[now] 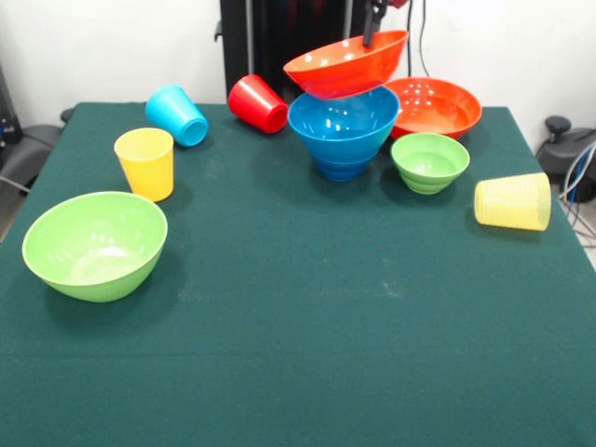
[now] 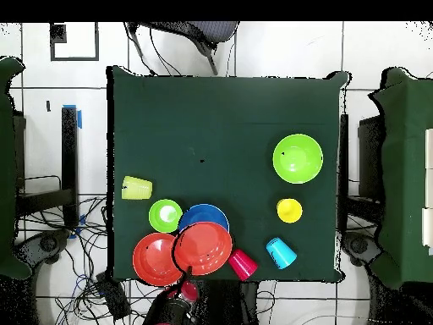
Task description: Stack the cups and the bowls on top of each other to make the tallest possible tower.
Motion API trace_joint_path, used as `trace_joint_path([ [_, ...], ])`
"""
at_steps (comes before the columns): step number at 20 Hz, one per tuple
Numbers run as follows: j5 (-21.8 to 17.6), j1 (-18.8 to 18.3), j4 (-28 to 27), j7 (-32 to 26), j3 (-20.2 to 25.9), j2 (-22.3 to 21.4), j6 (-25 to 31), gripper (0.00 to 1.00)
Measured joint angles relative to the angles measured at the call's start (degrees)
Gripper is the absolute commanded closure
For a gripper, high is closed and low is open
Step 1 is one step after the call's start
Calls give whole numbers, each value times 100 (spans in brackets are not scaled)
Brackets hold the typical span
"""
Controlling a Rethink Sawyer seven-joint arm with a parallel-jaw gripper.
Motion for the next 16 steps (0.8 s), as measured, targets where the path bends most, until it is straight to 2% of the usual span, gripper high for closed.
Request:
trace_joint_path([
  [16,-1,-351,60,0,204,89,50,100],
])
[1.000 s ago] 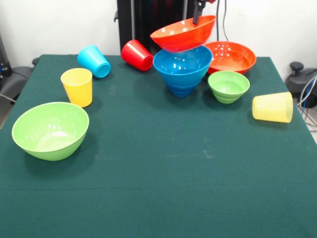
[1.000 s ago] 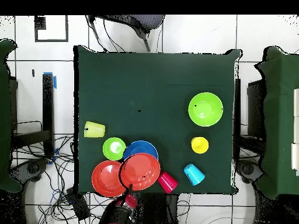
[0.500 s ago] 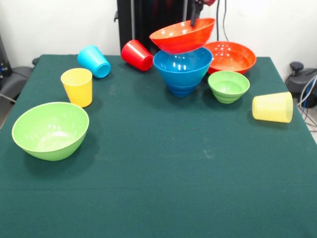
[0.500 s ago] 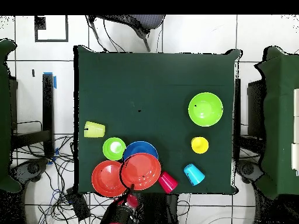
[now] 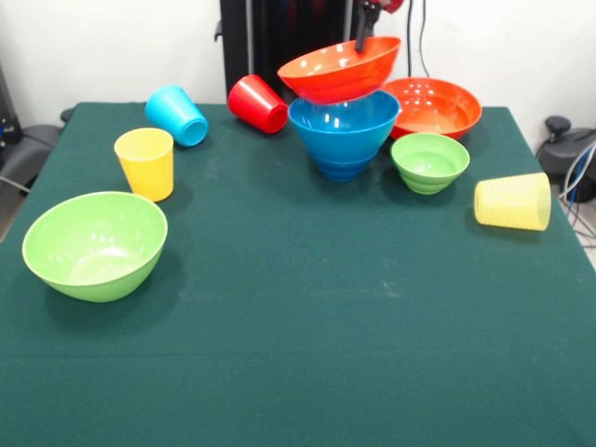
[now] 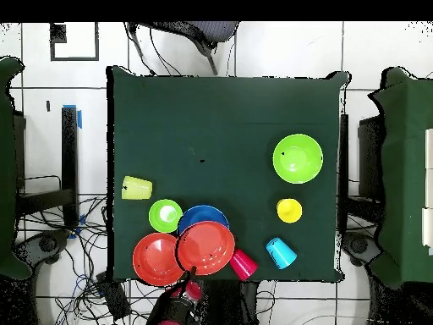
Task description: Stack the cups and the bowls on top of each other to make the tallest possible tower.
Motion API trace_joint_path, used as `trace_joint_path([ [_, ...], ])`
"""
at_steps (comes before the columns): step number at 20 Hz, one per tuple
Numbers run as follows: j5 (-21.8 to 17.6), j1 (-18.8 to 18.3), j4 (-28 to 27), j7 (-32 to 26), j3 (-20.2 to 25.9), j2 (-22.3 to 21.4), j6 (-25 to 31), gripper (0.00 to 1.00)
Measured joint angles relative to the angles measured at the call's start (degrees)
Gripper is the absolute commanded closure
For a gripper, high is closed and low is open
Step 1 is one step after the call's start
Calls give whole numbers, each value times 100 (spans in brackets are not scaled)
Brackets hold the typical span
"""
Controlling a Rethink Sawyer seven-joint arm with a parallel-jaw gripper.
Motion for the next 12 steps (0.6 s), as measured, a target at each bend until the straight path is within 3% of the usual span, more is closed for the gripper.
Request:
trace_joint_path([
  [12,2,-342,6,0,15,-425,-1,100],
])
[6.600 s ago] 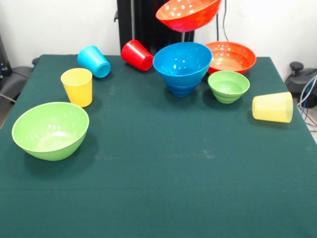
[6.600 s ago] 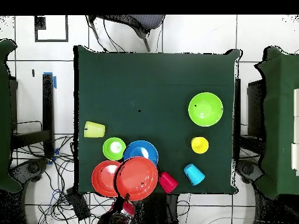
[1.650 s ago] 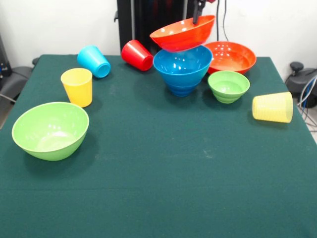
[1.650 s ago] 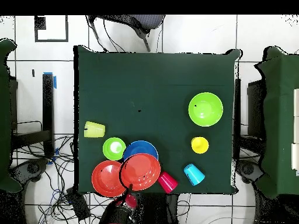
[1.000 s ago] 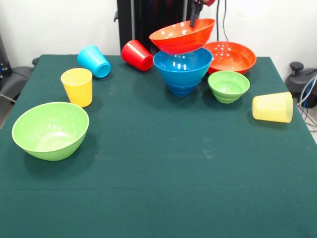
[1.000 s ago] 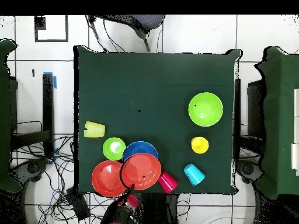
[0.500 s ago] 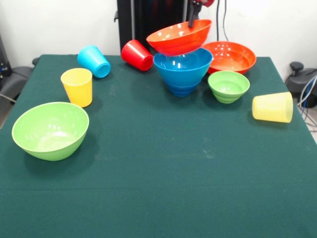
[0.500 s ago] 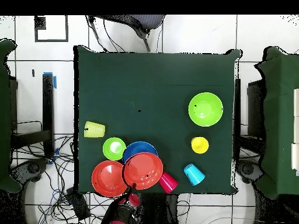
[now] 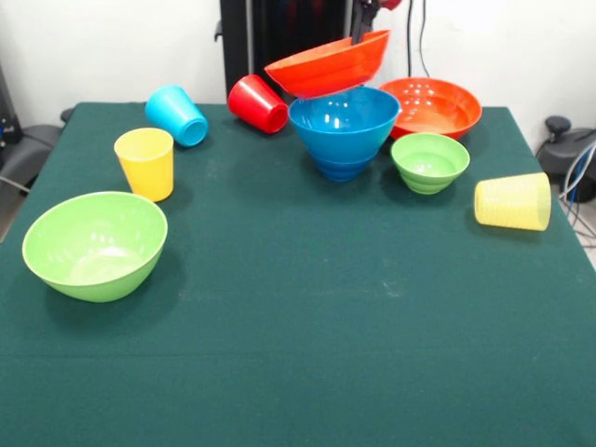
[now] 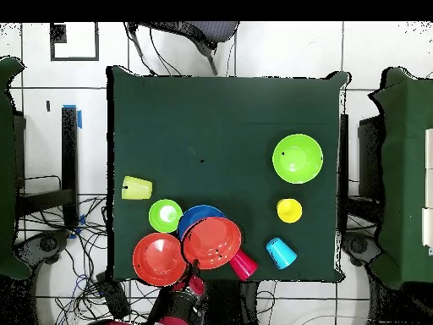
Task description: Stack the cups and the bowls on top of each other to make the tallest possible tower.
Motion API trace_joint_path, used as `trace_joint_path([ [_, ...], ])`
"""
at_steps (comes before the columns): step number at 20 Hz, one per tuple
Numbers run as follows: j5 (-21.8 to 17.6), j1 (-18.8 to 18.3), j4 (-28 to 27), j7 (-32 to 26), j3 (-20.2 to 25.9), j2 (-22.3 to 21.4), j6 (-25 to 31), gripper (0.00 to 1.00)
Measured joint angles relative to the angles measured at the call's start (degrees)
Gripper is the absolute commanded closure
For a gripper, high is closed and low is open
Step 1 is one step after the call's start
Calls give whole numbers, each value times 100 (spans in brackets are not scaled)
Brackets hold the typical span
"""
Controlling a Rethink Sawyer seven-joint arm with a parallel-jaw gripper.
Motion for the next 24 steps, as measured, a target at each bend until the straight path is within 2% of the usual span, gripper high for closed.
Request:
trace_joint_path([
  [9,0,-166,2,0,18,-215,0,100],
  [24,0,-178,2,0,201,-102,0,100],
])
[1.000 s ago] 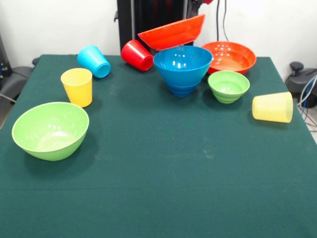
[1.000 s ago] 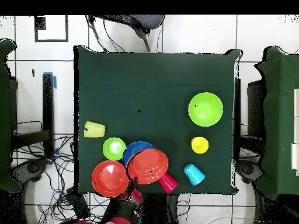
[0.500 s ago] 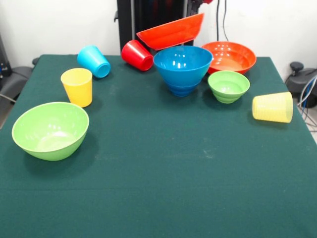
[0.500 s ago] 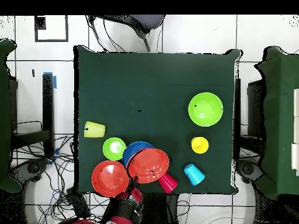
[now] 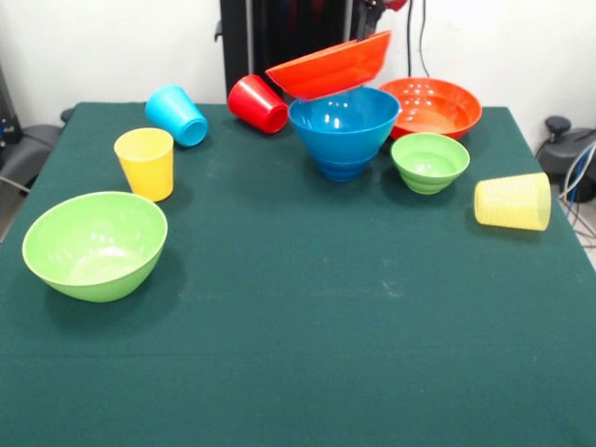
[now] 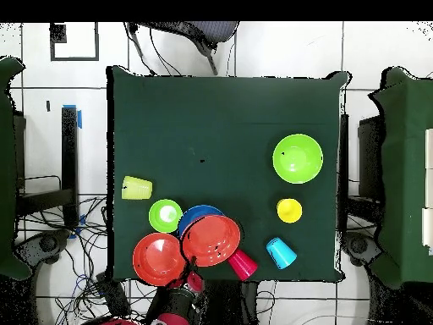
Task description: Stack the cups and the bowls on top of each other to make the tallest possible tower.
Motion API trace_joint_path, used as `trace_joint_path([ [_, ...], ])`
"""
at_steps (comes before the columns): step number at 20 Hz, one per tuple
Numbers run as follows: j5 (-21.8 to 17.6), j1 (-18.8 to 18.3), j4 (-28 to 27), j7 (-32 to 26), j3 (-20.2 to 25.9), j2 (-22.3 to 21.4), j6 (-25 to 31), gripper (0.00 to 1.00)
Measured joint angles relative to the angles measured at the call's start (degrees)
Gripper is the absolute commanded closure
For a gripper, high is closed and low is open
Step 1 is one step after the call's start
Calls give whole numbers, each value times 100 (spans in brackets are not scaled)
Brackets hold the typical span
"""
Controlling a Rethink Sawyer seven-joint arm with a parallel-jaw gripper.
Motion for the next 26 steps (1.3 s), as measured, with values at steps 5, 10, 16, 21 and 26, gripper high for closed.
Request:
trace_joint_path([
  [5,0,0,-1,0,120,91,0,100],
  [10,-1,0,-1,0,215,118,0,100],
  [16,-1,-2,-1,0,243,118,0,100],
  [21,-1,-11,-1,0,255,118,0,100],
  [26,-1,-26,-1,0,264,118,0,100],
])
